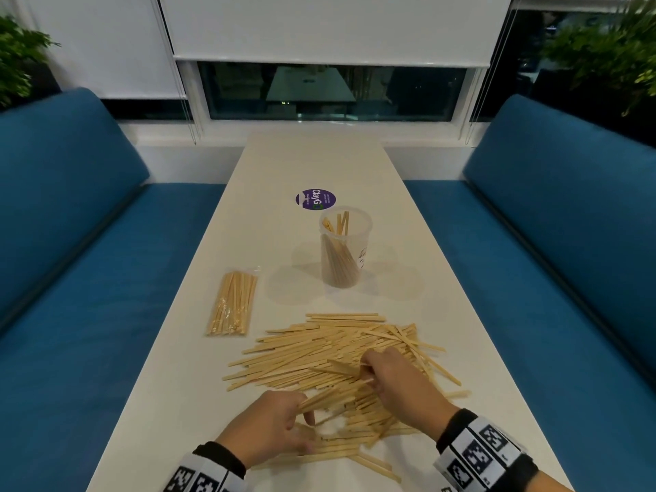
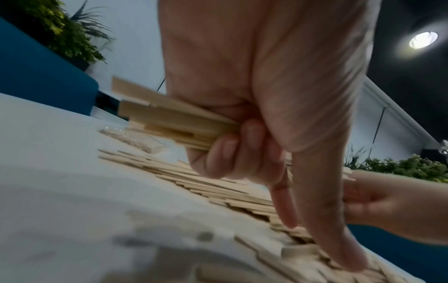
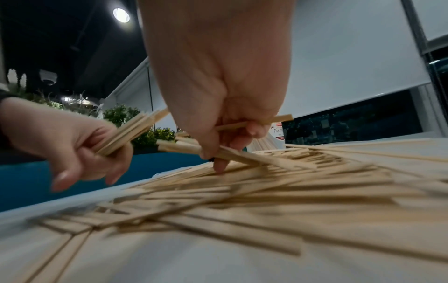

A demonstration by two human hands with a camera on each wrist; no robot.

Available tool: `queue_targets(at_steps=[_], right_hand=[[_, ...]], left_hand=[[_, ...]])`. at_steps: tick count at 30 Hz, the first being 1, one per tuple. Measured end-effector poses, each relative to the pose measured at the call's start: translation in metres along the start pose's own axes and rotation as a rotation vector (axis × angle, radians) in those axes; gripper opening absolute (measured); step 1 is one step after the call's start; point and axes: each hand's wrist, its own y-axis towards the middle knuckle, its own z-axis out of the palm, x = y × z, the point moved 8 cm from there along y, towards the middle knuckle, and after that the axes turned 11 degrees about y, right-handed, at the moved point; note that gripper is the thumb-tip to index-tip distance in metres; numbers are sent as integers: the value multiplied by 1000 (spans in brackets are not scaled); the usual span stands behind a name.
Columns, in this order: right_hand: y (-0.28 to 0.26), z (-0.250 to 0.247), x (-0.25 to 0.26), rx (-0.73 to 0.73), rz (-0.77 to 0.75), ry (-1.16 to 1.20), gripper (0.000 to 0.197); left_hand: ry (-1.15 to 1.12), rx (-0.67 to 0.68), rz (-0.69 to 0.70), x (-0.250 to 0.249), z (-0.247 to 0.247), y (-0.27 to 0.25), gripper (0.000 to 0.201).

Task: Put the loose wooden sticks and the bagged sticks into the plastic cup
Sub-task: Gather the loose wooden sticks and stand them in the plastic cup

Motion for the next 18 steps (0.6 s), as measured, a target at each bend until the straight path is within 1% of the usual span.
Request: queue_targets(at_steps=[4, 5, 6, 9, 10, 13, 16, 18], right_hand=[[5, -14, -5, -72, 46, 172, 6], [6, -17, -6, -94, 44, 221, 4], [6, -22, -7, -118, 41, 272, 7], [4, -37, -6, -197, 42, 425, 7], [4, -38, -5, -200, 53, 484, 8], [5, -33, -3, -148, 67, 648, 13], [5, -23, -7, -111, 67, 617, 15], [4, -19, -10, -101, 82, 611, 16]], left_hand=[[131, 55, -15, -1, 14, 6, 27], [162, 57, -24, 0, 16, 8, 27], [187, 52, -30, 0, 17, 9, 26], [246, 38, -12, -3, 19, 10, 14], [272, 32, 2, -4, 18, 10, 10], [328, 32, 39, -8, 21, 11, 11], [360, 29, 83, -11, 24, 13, 11], [360, 37, 94, -12, 27, 16, 6]])
